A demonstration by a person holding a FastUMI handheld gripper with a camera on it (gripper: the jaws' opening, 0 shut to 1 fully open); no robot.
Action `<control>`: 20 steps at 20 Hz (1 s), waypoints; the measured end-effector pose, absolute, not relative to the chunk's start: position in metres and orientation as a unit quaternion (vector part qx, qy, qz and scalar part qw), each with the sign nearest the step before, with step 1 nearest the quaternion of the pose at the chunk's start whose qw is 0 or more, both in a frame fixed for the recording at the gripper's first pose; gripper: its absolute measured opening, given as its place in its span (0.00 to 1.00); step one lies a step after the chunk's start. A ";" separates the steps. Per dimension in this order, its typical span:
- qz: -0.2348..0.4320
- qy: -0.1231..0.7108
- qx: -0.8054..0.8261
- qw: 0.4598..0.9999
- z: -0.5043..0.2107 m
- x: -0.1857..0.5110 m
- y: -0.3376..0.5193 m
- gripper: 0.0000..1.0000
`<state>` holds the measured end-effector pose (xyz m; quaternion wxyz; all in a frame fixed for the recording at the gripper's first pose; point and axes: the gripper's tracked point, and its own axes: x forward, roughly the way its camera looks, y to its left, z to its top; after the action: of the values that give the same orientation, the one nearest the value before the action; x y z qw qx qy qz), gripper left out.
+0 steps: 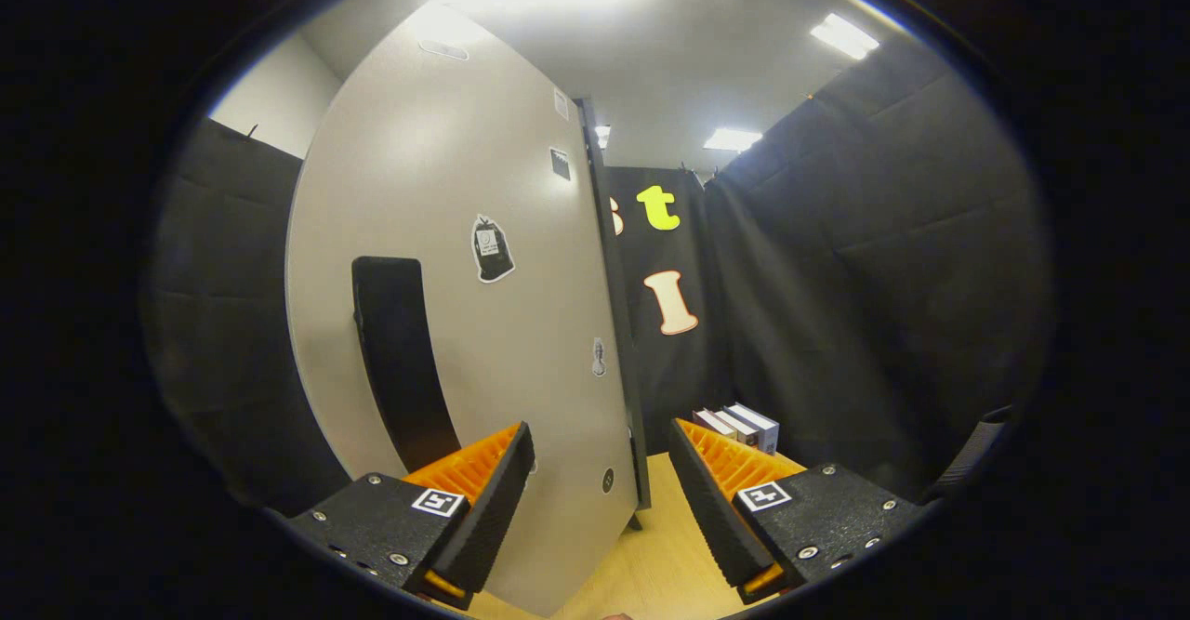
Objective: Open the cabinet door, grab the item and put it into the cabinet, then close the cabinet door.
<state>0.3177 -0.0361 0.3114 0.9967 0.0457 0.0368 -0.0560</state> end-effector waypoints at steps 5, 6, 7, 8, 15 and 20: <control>-0.014 0.042 0.051 0.998 0.306 0.342 0.013 0.92; -0.004 0.041 0.052 0.998 0.306 0.346 0.024 0.92; 0.007 0.039 0.054 0.998 0.306 0.352 0.033 0.92; 0.018 0.039 0.053 0.998 0.306 0.357 0.045 0.92; 0.069 0.051 0.034 0.996 0.290 0.388 0.101 0.93; 0.077 0.055 0.028 0.995 0.291 0.379 0.112 0.93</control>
<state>0.3786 0.1124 0.2908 0.9951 0.0284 0.0550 0.0770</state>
